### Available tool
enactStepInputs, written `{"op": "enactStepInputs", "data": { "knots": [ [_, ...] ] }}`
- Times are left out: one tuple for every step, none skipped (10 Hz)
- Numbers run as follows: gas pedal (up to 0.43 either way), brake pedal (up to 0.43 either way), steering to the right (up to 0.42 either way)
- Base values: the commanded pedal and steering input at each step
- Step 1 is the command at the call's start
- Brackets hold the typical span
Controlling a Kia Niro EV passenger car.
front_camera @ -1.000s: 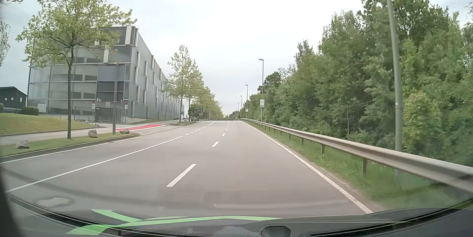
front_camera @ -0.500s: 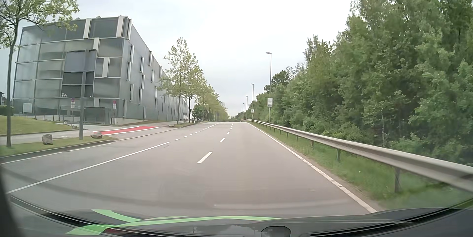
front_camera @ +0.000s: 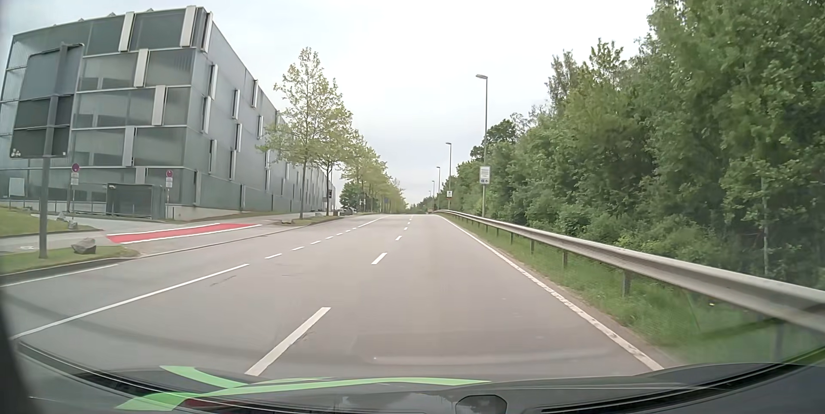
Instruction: Follow the waypoints while adhering to traffic rules and regulations
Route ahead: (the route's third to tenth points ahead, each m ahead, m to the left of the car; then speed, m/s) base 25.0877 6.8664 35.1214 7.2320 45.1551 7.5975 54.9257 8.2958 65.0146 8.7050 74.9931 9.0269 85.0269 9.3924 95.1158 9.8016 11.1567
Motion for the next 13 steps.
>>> {"op": "enactStepInputs", "data": {
  "knots": [
    [0.110, 0.000, -0.011],
    [0.110, 0.000, -0.010],
    [0.110, 0.000, -0.010],
    [0.110, 0.000, -0.010],
    [0.110, 0.000, -0.009],
    [0.110, 0.000, -0.008],
    [0.110, 0.000, -0.007],
    [0.110, 0.000, -0.007],
    [0.110, 0.000, -0.006],
    [0.110, 0.000, -0.006],
    [0.110, 0.000, -0.007],
    [0.110, 0.000, -0.006],
    [0.110, 0.000, -0.006]
  ]
}}
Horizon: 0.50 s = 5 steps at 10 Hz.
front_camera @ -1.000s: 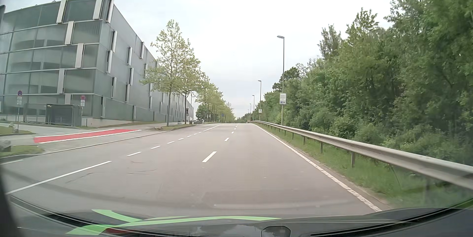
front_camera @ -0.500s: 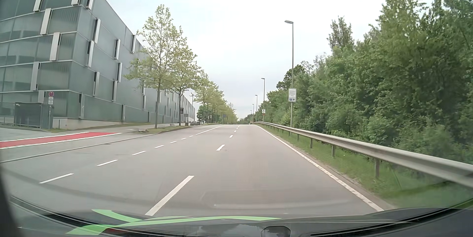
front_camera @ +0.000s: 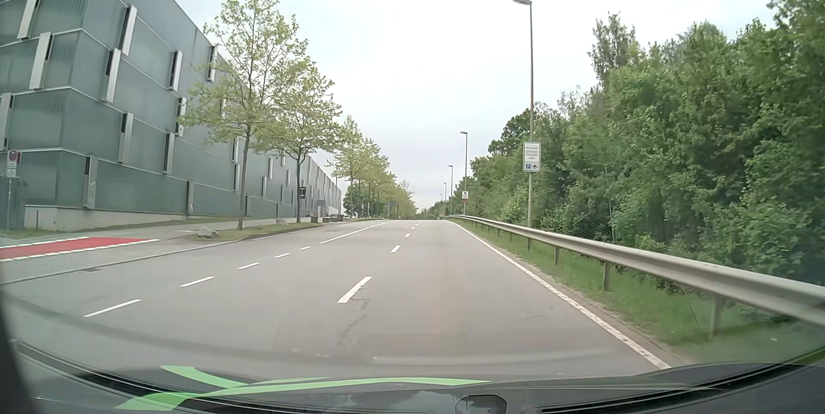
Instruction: Follow the waypoints while adhering to traffic rules and regulations
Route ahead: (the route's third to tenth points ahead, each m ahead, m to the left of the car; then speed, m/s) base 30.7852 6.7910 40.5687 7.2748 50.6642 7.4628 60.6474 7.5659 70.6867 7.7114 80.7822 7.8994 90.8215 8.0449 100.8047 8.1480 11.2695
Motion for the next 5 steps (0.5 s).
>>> {"op": "enactStepInputs", "data": {
  "knots": [
    [0.110, 0.000, -0.006],
    [0.110, 0.000, -0.005],
    [0.110, 0.000, -0.005],
    [0.110, 0.000, -0.005],
    [0.110, 0.000, -0.006]
  ]
}}
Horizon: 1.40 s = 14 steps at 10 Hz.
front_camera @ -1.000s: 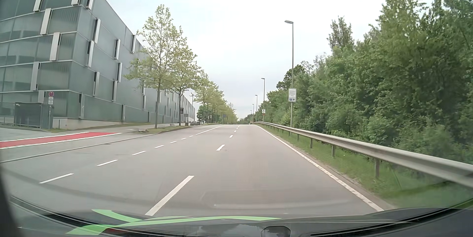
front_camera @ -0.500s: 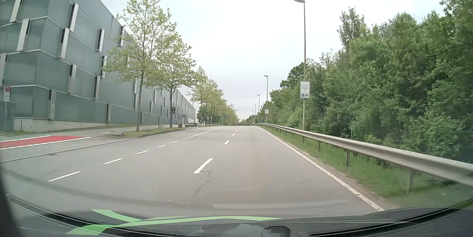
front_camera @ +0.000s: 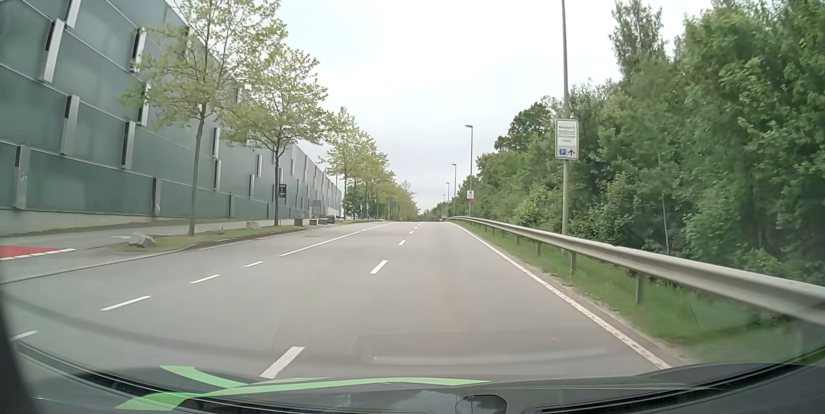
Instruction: Follow the waypoints while adhering to traffic rules and regulations
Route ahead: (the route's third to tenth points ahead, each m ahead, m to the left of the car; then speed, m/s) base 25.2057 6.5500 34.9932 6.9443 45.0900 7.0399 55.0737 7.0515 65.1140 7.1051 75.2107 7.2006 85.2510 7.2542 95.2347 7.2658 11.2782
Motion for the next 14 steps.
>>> {"op": "enactStepInputs", "data": {
  "knots": [
    [0.110, 0.000, -0.005],
    [0.110, 0.000, -0.006],
    [0.110, 0.000, -0.006],
    [0.110, 0.000, -0.005],
    [0.110, 0.000, -0.006],
    [0.110, 0.000, -0.006],
    [0.110, 0.000, -0.005],
    [0.110, 0.000, -0.006],
    [0.110, 0.000, -0.006],
    [0.110, 0.000, -0.006],
    [0.110, 0.000, -0.006],
    [0.110, 0.000, -0.006],
    [0.110, 0.000, -0.006],
    [0.110, 0.000, -0.006]
  ]
}}
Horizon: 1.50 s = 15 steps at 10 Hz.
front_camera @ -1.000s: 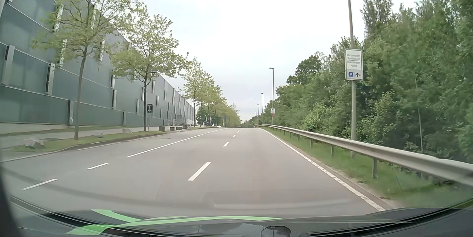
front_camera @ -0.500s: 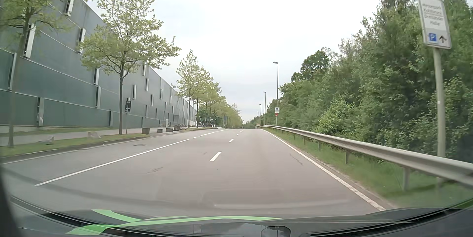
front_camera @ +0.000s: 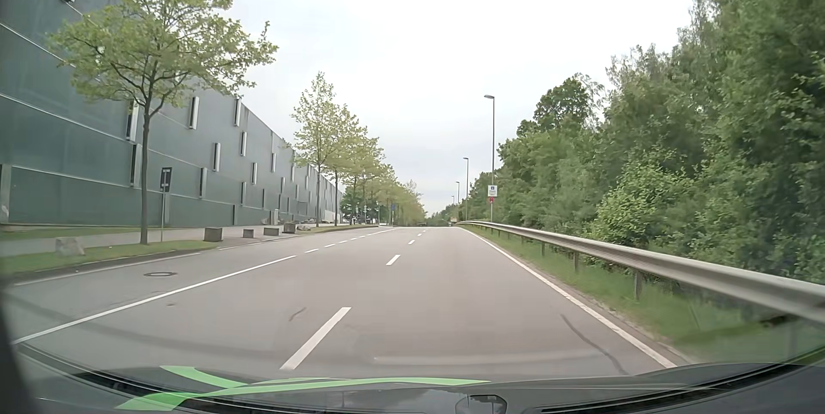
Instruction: Follow the waypoints while adhering to traffic rules and regulations
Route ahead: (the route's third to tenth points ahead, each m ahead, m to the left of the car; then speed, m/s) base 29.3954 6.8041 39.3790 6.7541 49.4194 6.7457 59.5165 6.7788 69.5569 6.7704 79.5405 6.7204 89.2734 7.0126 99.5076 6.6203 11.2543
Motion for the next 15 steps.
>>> {"op": "enactStepInputs", "data": {
  "knots": [
    [0.110, 0.000, -0.006],
    [0.110, 0.000, -0.006],
    [0.118, 0.000, -0.005],
    [0.118, 0.000, -0.006],
    [0.118, 0.000, -0.006],
    [0.118, 0.000, -0.006],
    [0.118, 0.000, -0.006],
    [0.118, 0.000, -0.006],
    [0.118, 0.000, -0.006],
    [0.118, 0.000, -0.007],
    [0.130, 0.000, -0.008],
    [0.130, 0.000, -0.008],
    [0.130, 0.000, -0.008],
    [0.130, 0.000, -0.009],
    [0.130, 0.000, -0.009]
  ]
}}
